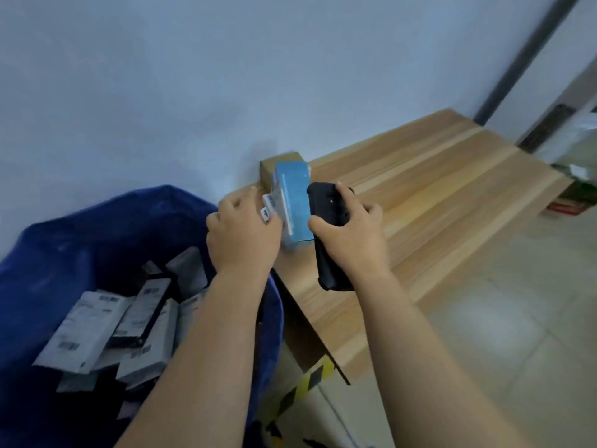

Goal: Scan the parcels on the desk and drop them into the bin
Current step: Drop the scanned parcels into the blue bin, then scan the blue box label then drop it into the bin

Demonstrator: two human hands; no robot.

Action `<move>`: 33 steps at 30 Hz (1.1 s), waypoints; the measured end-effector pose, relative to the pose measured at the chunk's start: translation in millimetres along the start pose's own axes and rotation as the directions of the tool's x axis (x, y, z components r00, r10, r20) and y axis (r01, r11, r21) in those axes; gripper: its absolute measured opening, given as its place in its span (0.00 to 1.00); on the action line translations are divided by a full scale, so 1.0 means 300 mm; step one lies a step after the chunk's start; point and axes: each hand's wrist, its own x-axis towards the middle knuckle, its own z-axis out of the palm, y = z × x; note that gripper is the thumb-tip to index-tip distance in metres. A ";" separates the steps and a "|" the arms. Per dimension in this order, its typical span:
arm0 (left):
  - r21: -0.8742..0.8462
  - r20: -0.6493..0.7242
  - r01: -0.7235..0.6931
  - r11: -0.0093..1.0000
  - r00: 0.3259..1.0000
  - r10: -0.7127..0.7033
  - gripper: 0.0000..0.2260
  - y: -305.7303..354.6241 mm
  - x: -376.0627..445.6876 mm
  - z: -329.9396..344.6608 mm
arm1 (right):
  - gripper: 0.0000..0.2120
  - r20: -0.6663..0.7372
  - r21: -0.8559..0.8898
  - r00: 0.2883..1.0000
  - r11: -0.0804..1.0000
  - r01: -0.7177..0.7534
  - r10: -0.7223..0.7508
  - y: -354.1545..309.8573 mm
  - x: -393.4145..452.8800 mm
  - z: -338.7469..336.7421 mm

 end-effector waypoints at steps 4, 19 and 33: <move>-0.022 0.004 -0.099 0.995 0.995 0.099 0.24 0.267 -0.124 0.066 | 0.35 -0.093 0.030 0.996 0.999 0.018 -0.015 0.113 -0.021 -0.292; -0.039 0.043 -0.299 0.953 0.953 0.301 0.26 0.976 -0.470 0.375 | 0.34 -0.289 0.052 0.956 0.998 -0.043 0.057 0.556 -0.015 -1.044; -0.100 0.027 -0.421 0.901 0.904 0.426 0.26 1.406 -0.238 0.607 | 0.35 -0.410 0.036 0.909 0.997 -0.071 0.079 0.643 0.373 -1.325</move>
